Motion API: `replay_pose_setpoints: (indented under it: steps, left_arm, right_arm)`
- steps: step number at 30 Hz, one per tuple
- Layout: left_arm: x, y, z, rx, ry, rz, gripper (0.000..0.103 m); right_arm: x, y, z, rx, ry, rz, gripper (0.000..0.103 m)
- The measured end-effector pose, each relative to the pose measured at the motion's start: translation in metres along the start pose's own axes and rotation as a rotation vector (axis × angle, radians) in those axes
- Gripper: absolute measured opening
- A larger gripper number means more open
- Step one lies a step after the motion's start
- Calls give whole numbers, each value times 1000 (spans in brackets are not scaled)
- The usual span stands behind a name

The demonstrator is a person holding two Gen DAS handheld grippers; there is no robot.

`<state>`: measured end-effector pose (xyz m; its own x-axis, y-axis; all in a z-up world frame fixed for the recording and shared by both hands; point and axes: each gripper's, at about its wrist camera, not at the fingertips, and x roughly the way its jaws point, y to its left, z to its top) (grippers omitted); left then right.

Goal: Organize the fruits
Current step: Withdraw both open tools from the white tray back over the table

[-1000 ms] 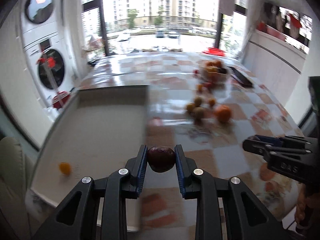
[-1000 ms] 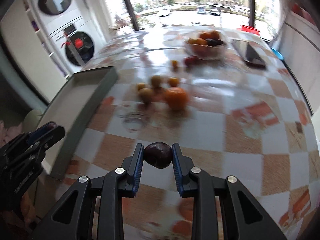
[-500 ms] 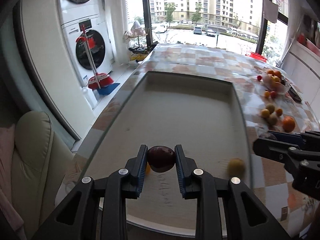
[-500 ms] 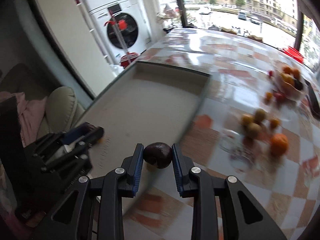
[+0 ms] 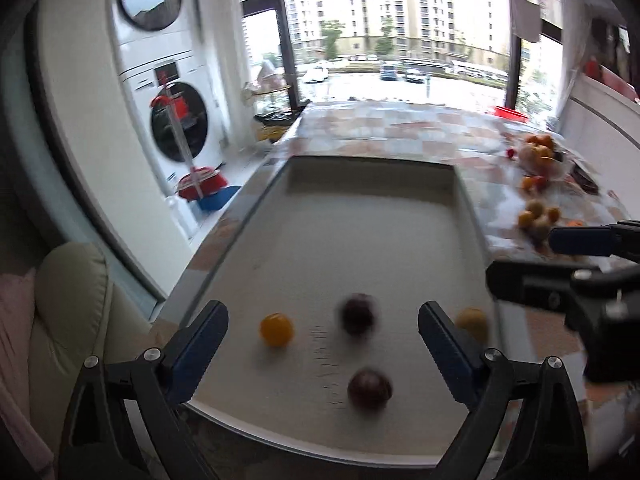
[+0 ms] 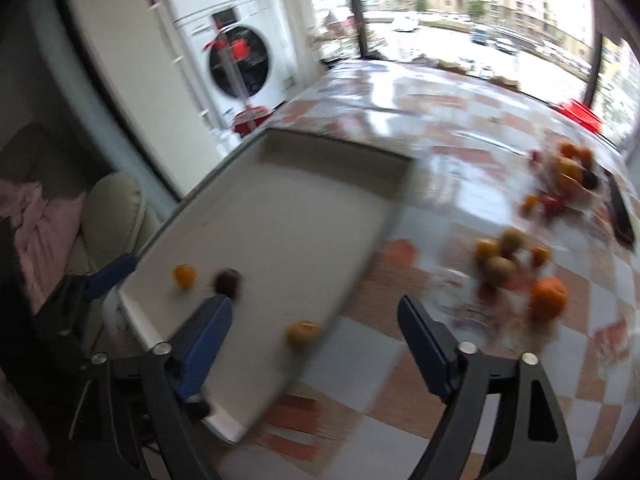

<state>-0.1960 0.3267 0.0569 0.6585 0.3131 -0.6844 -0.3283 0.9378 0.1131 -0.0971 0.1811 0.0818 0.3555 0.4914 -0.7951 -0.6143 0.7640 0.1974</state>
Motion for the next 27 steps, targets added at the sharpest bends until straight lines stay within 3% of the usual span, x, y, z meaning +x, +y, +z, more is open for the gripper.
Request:
replay_pose_setpoints:
  steps: [2, 5, 10, 13, 15, 18, 22, 24, 27]
  left_arm:
    - [-9, -12, 3, 25, -21, -15, 97]
    - [-20, -34, 11, 49, -35, -77, 97]
    - [-45, -97, 19, 131, -52, -254, 97]
    - [-40, -147, 10, 230, -8, -299, 97]
    - [-26, -175, -1, 277, 29, -291, 97]
    - [-6, -200, -13, 311, 51, -261, 97]
    - [13, -206, -15, 309, 71, -237, 97]
    - [17, -196, -21, 272, 76, -257, 98]
    - [21, -184, -23, 196, 114, -302, 99]
  right_arm:
    - [-12, -29, -10, 79, -27, -39, 103]
    - [-29, -77, -29, 205, -57, -96, 103]
    - [-49, -157, -69, 373, -51, -252, 103]
    - [-52, -196, -89, 463, -17, -326, 103]
    - [-53, -217, -104, 517, -5, -365, 103]
    - [-55, -228, -117, 533, -20, -407, 103]
    - [-51, -230, -120, 479, -43, -452, 103]
    - [-45, -220, -121, 414, -35, -515, 103]
    - [-46, -218, -124, 407, -51, -519, 103]
